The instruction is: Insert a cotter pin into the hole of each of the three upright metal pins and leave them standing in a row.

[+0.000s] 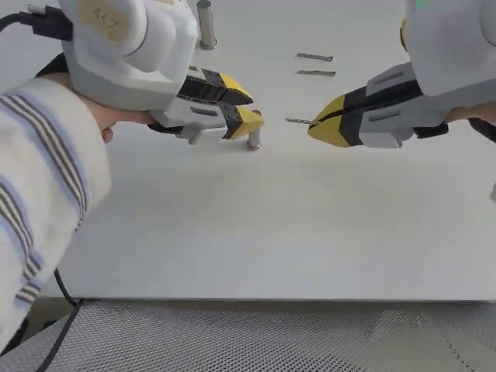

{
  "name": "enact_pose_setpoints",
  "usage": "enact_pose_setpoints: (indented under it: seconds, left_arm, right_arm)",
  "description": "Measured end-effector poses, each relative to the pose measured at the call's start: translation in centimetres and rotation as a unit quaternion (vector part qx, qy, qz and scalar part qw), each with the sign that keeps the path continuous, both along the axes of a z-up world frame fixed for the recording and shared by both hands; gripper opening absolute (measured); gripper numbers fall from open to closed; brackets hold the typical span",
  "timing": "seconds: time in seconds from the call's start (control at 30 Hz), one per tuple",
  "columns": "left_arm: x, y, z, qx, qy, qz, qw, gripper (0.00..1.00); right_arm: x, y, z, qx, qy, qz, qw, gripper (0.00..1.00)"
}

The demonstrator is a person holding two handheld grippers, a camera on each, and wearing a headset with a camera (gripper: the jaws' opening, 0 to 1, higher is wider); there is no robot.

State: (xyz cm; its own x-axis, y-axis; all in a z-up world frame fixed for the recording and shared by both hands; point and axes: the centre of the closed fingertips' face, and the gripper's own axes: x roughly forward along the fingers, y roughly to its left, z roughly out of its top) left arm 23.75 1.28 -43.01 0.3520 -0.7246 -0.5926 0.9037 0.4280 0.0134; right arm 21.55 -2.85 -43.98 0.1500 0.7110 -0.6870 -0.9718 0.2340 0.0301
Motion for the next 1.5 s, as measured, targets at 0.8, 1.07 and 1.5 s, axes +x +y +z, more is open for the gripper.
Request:
enact_pose_setpoints:
  seconds: [0.8, 1.07, 1.5]
  left_arm:
    - [-0.3, -0.8, -0.8, 0.012, 0.019, -0.036, 0.9991, 0.06]
    - [-0.4, -0.6, -0.8, 0.018, 0.016, -0.044, 0.9988, 0.06]
    - [-0.3, -0.5, -0.8, 0.023, 0.005, -0.048, 0.9986, 0.05]
  right_arm:
    - [0.6, 1.8, -1.0, -0.017, -0.012, 0.031, 0.9993, 0.0]
    - [0.6, 2.4, -0.9, -0.016, -0.018, 0.04, 0.9989, 0.0]
    - [1.0, 3.1, -1.1, -0.02, -0.02, 0.037, 0.9989, 0.0]
